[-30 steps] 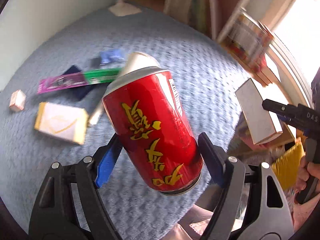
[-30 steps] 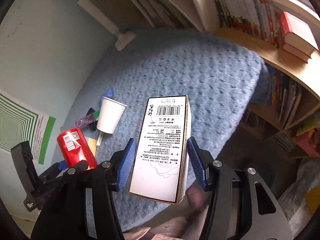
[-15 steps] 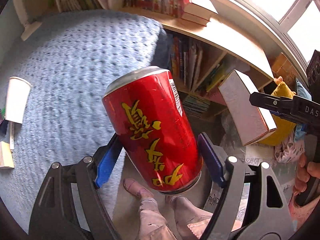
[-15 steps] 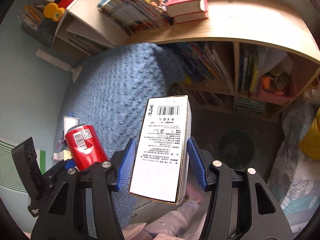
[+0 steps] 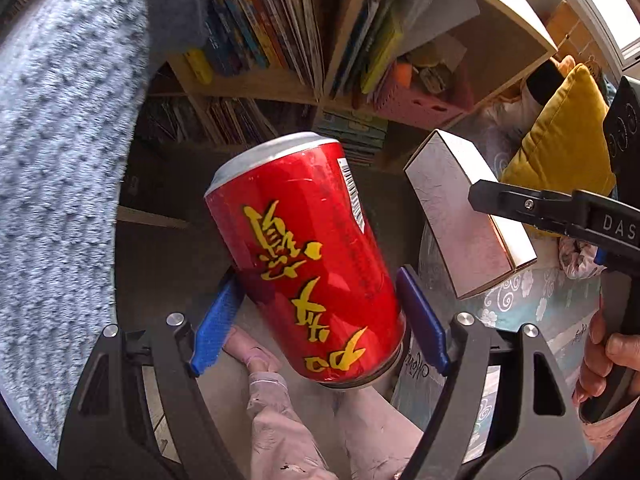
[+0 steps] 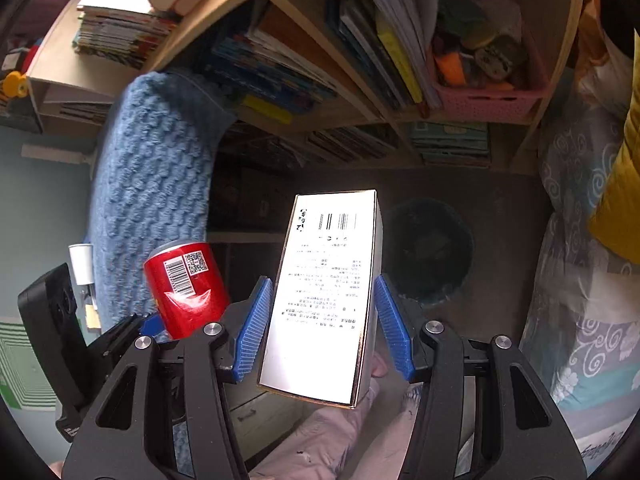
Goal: Collect trash
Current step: 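Carry the red can with the left tool while the right tool carries the barcode box to the wastebasket, then open both tools over the teal wastebasket, dropping can and box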
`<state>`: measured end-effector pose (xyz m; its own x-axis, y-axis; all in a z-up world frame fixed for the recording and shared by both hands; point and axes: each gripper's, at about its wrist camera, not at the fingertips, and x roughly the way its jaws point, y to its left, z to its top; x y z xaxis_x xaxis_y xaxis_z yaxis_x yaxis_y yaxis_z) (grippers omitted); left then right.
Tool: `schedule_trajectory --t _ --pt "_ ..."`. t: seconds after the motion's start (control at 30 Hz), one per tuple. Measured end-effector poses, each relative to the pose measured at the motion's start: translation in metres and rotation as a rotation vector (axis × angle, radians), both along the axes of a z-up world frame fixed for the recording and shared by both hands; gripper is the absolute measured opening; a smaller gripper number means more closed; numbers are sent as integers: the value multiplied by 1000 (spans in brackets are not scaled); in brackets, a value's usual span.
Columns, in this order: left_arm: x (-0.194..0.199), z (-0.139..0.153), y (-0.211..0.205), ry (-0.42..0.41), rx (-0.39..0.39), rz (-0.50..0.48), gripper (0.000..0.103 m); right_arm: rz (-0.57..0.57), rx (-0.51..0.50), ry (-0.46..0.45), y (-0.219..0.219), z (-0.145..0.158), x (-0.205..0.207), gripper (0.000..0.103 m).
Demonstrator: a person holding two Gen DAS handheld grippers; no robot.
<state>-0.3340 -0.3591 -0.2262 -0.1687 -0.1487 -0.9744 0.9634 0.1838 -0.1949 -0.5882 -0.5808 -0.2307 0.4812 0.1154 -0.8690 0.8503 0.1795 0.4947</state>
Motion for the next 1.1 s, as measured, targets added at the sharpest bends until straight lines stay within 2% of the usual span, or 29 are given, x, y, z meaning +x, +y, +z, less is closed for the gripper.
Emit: schedule_trajectory --t 0.13,0.3,0.33,0.37,0.43,0.5,0.73,0.9,1.1 --pt "-15 -51 -13 51 56 -9 75 -17 56 -11 -6 -54 -11 54" --pt "-33 -112 -35 55 116 -54 77 -51 135 -24 -17 -119 -19 57" --pt "-35 -120 -37 42 126 -67 77 -68 161 -35 -19 -130 -21 66" --pt "-39 -130 -39 -3 147 -79 81 -83 180 -37 -22 -140 -24 89" --pt "-39 -136 -40 -36 155 -79 89 -92 172 -23 -26 -148 -28 91" --pt "-36 -134 -38 -37 153 -70 96 -92 183 -29 -27 -151 -31 91" --pt "-35 -133 -38 -43 148 -79 96 -69 178 -23 -29 -144 -36 91" --pt "-32 -128 -37 -19 142 -66 96 -75 168 -28 -32 -133 -39 91" --pt "-24 -94 -31 -22 105 -56 96 -68 135 -46 -32 -100 -40 91"
